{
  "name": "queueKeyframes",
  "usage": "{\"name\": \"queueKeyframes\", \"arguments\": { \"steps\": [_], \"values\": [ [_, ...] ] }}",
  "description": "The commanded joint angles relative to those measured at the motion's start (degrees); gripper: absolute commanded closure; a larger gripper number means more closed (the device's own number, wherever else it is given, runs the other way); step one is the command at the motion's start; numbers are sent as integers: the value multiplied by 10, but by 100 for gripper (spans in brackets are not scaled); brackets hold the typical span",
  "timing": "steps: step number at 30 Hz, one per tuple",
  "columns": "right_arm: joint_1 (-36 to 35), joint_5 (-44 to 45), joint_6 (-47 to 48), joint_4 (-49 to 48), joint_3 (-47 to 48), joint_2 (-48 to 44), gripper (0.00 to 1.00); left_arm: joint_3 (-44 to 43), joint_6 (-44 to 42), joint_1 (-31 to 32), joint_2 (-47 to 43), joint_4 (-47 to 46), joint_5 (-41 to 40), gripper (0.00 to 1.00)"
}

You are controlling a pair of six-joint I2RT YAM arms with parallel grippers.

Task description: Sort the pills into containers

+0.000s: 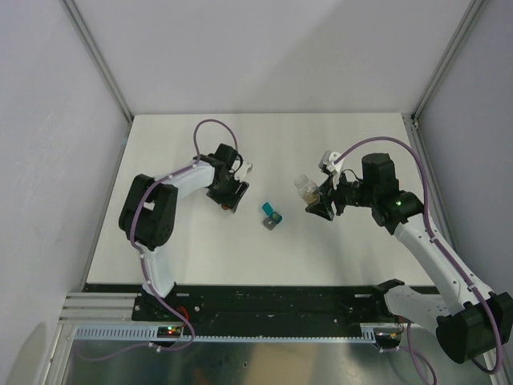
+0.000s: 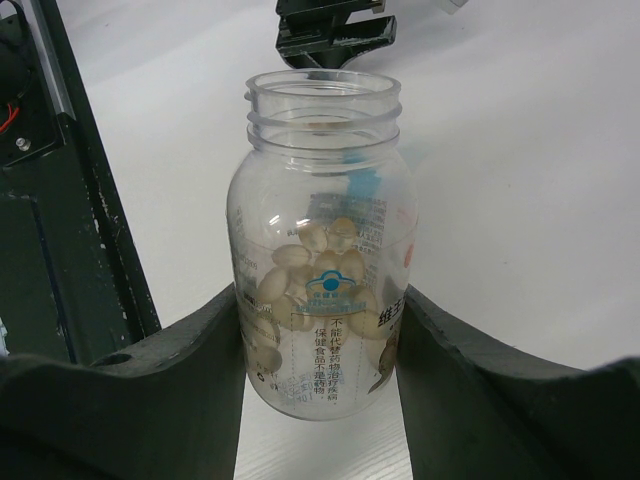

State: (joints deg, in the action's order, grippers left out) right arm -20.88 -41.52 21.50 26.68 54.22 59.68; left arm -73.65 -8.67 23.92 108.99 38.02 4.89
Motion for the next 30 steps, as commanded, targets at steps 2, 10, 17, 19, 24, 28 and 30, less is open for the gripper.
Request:
{"name": "queueKeyframes", "arguments": {
  "steps": [2, 10, 17, 19, 24, 28, 30],
  "values": [
    [2, -14, -2, -14, -4, -5, 100, -24, -14, -4, 8, 2, 4, 37],
    [4, -13, -2, -15, -5, -5, 100, -22, -16, -4, 4, 5, 12, 57],
    [2, -9, 0, -21, -1, -7, 100, -17, -31, -4, -62, 20, 48, 79],
    [-2, -9, 6, -15, 7, -4, 100, -17, -38, -4, -91, 29, 67, 80],
    [-16, -25, 39, 24, 45, 17, 100, -32, -62, -3, -164, 68, 141, 79],
    [-29, -48, 64, 52, 82, 41, 100, -75, -74, 3, -221, 114, 246, 79],
    [-43, -54, 79, 72, 104, 56, 100, -100, -78, 9, -247, 131, 307, 79]
  ]
}}
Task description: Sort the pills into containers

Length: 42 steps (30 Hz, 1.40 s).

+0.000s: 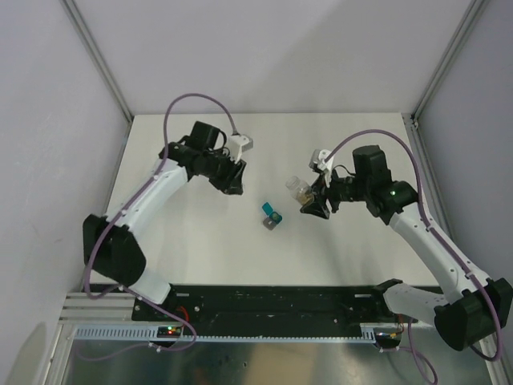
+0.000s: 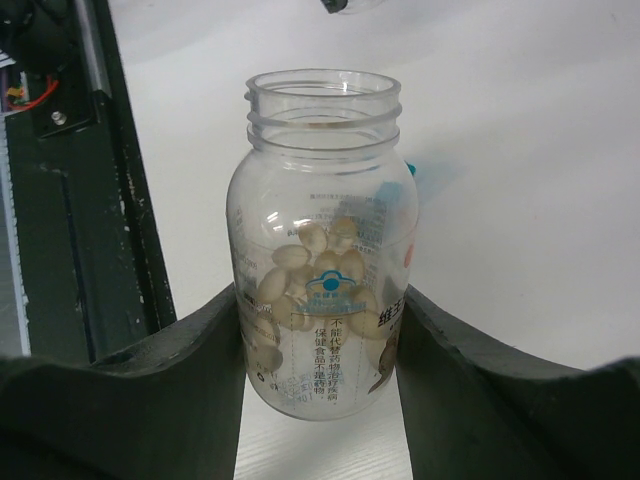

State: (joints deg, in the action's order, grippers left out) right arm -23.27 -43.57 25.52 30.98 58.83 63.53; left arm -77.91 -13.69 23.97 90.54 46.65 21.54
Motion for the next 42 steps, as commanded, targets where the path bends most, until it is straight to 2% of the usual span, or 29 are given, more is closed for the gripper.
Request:
{"name": "queueKeyframes", "arguments": {
  "steps": [1, 8, 13, 24, 42],
  "values": [
    [-28, -35, 45, 40, 67, 24, 100, -68, -27, 13, -76, 51, 164, 79],
    [-70, -50, 86, 100, 124, 59, 100, -135, 13, 27, -118, 60, 324, 79],
    [-97, -50, 105, 145, 170, 84, 100, -152, 38, 43, -126, 60, 381, 81],
    [-131, -34, 111, 161, 194, 89, 100, -138, 42, 65, -140, 60, 382, 81],
    [-140, -20, 109, 161, 201, 89, 100, -114, 34, 86, -142, 60, 365, 80]
  ]
}}
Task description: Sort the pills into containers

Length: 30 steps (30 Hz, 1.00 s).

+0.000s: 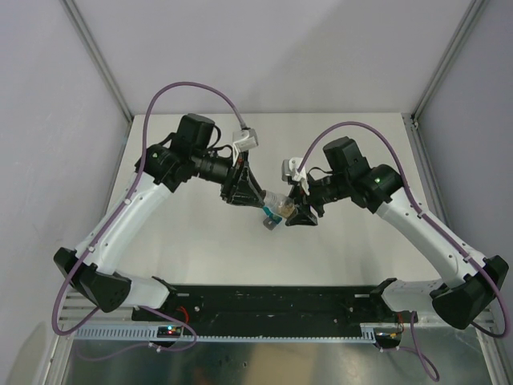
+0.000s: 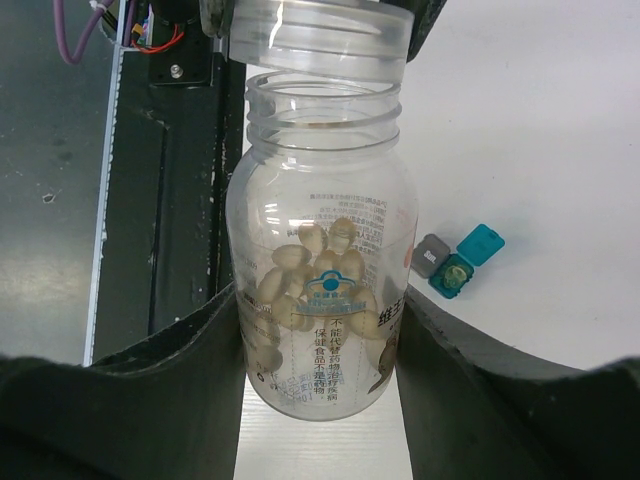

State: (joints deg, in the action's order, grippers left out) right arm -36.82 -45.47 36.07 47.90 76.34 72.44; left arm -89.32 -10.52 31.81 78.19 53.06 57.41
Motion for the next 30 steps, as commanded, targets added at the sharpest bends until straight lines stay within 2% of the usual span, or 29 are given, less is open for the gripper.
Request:
{"name": "queueKeyframes", "arguments": {
  "steps": [1, 14, 30],
  "values": [
    [-5, -1, 3, -9, 26, 1, 100, 0, 2, 9, -18, -4, 5, 80],
    [-9, 2, -1, -13, 26, 8, 100, -9, 2, 17, -7, -4, -2, 80],
    [-7, -21, -10, -14, 29, 12, 100, 14, -30, 56, -6, -4, -52, 81]
  ]
}}
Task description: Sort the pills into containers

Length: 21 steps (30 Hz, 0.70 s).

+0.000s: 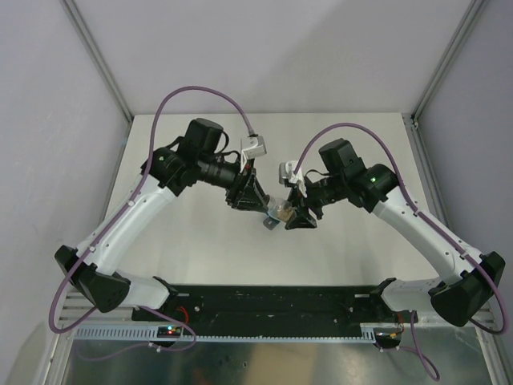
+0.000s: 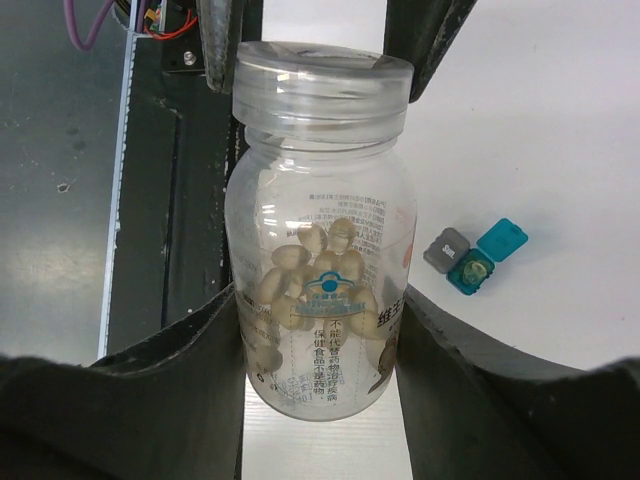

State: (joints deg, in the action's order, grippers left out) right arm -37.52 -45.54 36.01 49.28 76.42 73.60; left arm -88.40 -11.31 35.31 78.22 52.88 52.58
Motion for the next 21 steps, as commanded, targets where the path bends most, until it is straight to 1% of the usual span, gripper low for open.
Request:
{"name": "queueKeyframes", "arguments": {
  "steps": [1, 5, 11, 17, 21],
  "values": [
    [1, -23, -10, -26, 28, 0, 100, 6, -24, 23, -6, -2, -6, 81],
    [19, -60, -14, -20, 30, 3, 100, 13, -48, 34, -14, -1, -19, 81],
    [44, -154, -9, 19, 53, 26, 100, 29, -99, 61, -38, -2, -22, 78],
    [52, -237, 31, 102, 91, 67, 100, 31, -145, 97, -56, -2, -30, 73],
    [50, -266, 79, 180, 122, 102, 100, 35, -171, 116, -65, -1, -43, 67]
  ]
}}
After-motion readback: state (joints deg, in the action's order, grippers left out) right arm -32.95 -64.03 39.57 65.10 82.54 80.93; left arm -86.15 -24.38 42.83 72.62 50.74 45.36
